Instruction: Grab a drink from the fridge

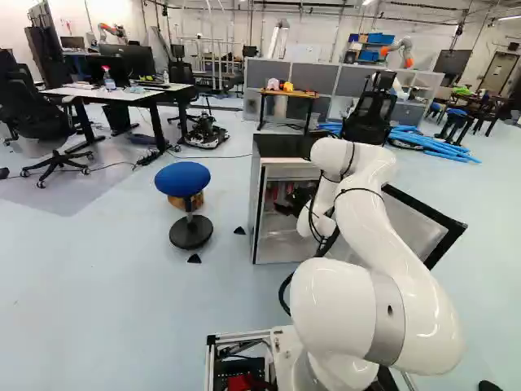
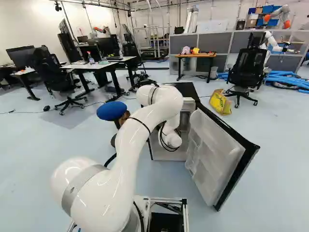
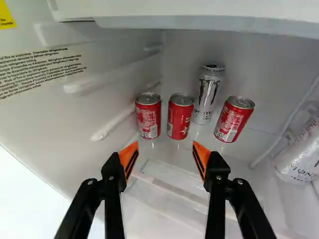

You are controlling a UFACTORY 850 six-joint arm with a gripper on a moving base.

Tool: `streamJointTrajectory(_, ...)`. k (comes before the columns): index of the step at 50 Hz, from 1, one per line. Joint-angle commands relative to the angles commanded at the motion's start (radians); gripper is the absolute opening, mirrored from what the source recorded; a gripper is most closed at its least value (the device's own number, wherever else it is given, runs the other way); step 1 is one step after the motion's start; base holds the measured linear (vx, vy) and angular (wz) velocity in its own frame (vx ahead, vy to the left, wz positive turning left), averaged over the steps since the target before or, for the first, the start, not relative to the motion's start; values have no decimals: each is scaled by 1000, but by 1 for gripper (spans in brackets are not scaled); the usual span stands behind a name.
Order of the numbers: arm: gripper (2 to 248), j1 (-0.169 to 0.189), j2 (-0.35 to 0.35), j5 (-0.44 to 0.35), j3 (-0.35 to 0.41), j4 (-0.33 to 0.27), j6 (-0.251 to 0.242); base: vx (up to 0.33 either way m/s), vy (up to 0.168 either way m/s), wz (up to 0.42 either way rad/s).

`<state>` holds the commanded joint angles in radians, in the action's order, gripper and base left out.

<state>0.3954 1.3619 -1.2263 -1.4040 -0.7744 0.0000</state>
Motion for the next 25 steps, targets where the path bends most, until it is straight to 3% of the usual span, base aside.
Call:
streamJointTrajectory(17,166,0,0,0,0,0,0,0,0,0)
streamJointTrajectory(18,153,0,0,0,0,0,0,0,0,0)
streamJointTrajectory(25,153,0,0,0,0,0,0,0,0,0)
